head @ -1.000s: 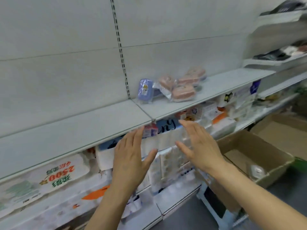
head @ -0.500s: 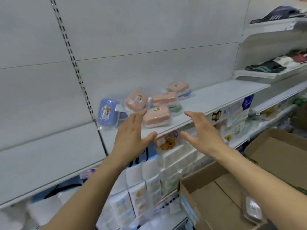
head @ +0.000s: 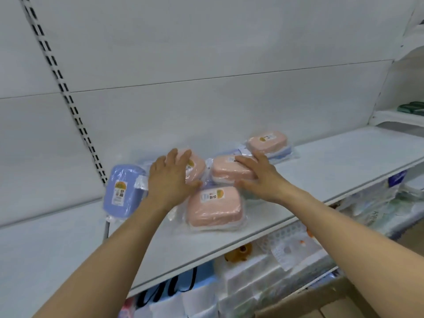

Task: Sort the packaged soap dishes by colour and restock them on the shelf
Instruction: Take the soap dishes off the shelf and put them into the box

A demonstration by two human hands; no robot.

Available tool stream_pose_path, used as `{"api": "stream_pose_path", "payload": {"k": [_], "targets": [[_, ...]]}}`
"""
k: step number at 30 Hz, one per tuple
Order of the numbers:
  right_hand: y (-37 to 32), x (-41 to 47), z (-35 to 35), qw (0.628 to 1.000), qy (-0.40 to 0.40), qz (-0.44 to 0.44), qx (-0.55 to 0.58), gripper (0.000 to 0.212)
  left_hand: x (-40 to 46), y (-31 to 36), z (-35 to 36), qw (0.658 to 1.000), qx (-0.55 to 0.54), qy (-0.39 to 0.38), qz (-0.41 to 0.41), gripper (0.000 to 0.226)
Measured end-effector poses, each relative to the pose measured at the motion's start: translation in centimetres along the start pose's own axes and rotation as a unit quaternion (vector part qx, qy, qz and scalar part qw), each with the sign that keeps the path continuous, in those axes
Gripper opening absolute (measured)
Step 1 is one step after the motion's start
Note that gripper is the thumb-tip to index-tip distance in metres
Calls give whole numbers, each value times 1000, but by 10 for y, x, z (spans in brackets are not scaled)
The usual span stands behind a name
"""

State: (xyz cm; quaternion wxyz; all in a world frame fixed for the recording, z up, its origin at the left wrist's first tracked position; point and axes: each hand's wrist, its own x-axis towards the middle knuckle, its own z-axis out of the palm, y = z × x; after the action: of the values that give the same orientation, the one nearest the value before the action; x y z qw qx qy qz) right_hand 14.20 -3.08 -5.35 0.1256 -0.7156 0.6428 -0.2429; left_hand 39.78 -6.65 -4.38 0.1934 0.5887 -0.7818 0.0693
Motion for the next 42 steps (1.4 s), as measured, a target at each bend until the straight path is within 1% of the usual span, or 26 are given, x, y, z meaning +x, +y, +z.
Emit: {"api": "stream_pose_path", "payload": {"k": [2, 3, 5, 7, 11, 13, 17, 20, 21, 24, 26, 28, 30, 33, 37, 42], "targets": [[9, 7, 4, 1000, 20, 14, 19, 65, 4, 0, 0, 1000, 24, -4, -4, 92], [13, 9, 4, 999, 28, 21, 26, 67, 6, 0, 0, 1000, 28, -2, -8, 93], [17, 10, 5, 998, 32, 32, 34, 79, 7, 1, 1, 1000, 20, 16, -12, 91], [16, 10, 8, 997, 43, 42, 39, 85, 7, 2, 2, 999, 13, 37, -17, 87], [9, 11, 13, 995, 92, 44, 23, 75, 3, 4, -2, 998, -6, 54, -35, 84], [9, 9, 10, 992, 110, 38, 43, 72, 0, 4, -7, 997, -19, 70, -42, 83], [10, -3, -9, 986, 148, 39, 73, 73, -13, 17, -27, 990, -65, 114, -43, 81], [4, -22, -26, 980, 183, 25, 71, 74, -32, 32, -46, 986, -86, 128, -62, 80], [1, -31, -30, 978, 193, 16, 72, 73, -42, 36, -51, 983, -96, 138, -69, 79], [-8, -61, -37, 973, 215, -22, 82, 72, -85, 47, -65, 967, -135, 202, -79, 77], [-14, -84, -38, 973, 213, -44, 80, 71, -121, 56, -72, 958, -150, 225, -97, 76], [-23, -107, -36, 974, 204, -63, 78, 72, -161, 65, -79, 953, -154, 229, -126, 75], [-34, -131, -32, 974, 191, -89, 81, 73, -200, 68, -82, 950, -166, 219, -148, 76], [-57, -161, -19, 975, 159, -131, 81, 73, -253, 65, -81, 952, -181, 183, -167, 79], [-91, -185, 8, 973, 127, -168, 91, 74, -301, 49, -89, 948, -151, 189, -204, 80], [-149, -196, 43, 969, 77, -210, 107, 73, -353, 9, -106, 934, -120, 213, -262, 78]]}}
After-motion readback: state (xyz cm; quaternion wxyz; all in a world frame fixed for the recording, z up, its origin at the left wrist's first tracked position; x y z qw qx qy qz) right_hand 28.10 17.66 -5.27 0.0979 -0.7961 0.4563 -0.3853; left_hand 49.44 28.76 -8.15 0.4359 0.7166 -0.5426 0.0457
